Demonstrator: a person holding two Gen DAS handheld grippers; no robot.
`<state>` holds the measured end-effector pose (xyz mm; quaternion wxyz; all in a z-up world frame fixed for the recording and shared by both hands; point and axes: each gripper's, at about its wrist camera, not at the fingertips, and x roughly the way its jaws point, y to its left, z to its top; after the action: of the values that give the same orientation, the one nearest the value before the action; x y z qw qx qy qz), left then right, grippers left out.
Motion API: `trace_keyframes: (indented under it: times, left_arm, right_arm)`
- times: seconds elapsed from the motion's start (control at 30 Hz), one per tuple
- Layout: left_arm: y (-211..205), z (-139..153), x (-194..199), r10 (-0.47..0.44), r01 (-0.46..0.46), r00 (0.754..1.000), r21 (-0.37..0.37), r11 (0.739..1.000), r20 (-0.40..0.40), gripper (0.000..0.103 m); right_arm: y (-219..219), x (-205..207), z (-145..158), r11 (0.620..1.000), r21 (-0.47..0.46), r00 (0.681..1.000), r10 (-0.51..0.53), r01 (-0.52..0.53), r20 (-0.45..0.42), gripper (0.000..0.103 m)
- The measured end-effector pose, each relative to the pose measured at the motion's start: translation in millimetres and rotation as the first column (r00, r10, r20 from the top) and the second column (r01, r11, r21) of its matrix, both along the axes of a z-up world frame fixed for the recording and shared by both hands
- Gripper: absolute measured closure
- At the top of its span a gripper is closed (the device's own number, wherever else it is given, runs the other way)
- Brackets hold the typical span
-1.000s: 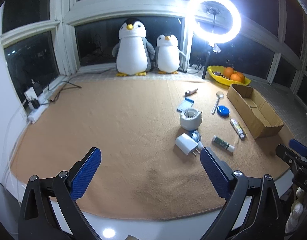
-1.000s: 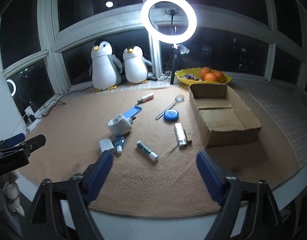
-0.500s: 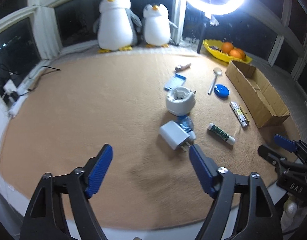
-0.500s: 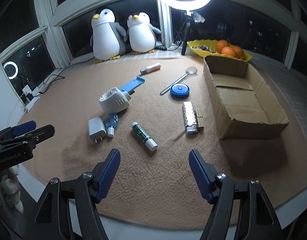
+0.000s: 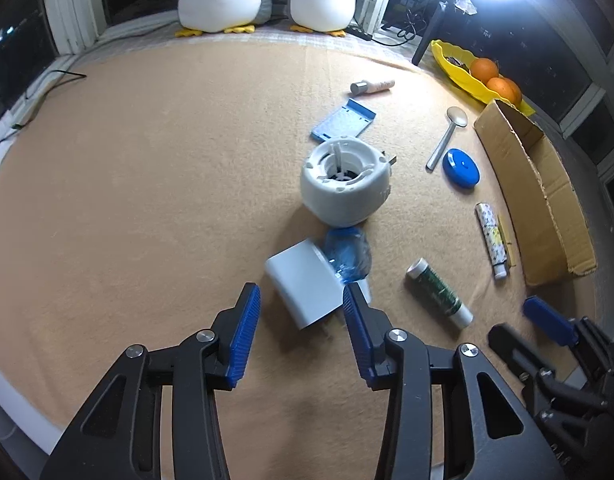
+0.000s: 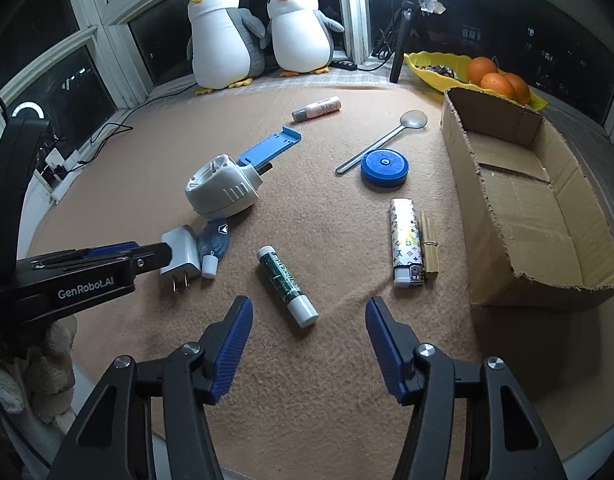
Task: Organize rigid objects
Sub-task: 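Reach left tool to white adapter while right tool reaches green glue stick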
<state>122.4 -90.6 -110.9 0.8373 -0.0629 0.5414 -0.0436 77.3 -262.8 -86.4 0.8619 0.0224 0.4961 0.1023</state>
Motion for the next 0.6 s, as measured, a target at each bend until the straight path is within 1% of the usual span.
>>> trace_keyframes:
  times: [0.03,0.13,0.23,0.43,0.53,0.6]
  left_arm:
    - [0.0,-1.9,2.5,0.003,-0.003,1.0,-0.008,1.0,-0.013,0.063]
    - [2.1,-9.7,10.9,0.009,-0.011,0.998,-0.031,0.999,-0.062,0.069]
    - [2.2,-8.5,16.5,0.017,-0.019,0.998,-0.033,0.999,-0.064,0.074]
    - [0.1,-5.0,20.0,-0.009,0.004,0.998,-0.072,0.997,-0.06,0.074]
    - [-5.0,-2.7,21.8,-0.037,0.034,0.998,-0.063,0.997,-0.049,0.074]
    - [-6.6,-3.6,22.2,-0.051,0.048,0.997,-0.06,0.997,-0.054,0.073]
  right_arm:
    - [-0.5,2.2,-0.6,1.0,0.005,1.0,0.002,-0.002,-0.007,0.054]
    - [-3.0,6.8,1.6,1.0,0.015,1.0,0.008,-0.008,-0.018,0.055]
    - [-6.3,10.2,4.7,1.0,0.021,1.0,0.013,-0.013,-0.019,0.055]
    - [-9.8,12.8,1.0,0.998,0.055,0.999,0.021,-0.019,-0.041,0.055]
    - [-7.2,15.9,-3.4,0.997,0.061,0.998,0.045,-0.041,-0.052,0.058]
    - [-5.5,19.0,-5.7,0.996,0.064,0.997,0.058,-0.054,-0.057,0.059]
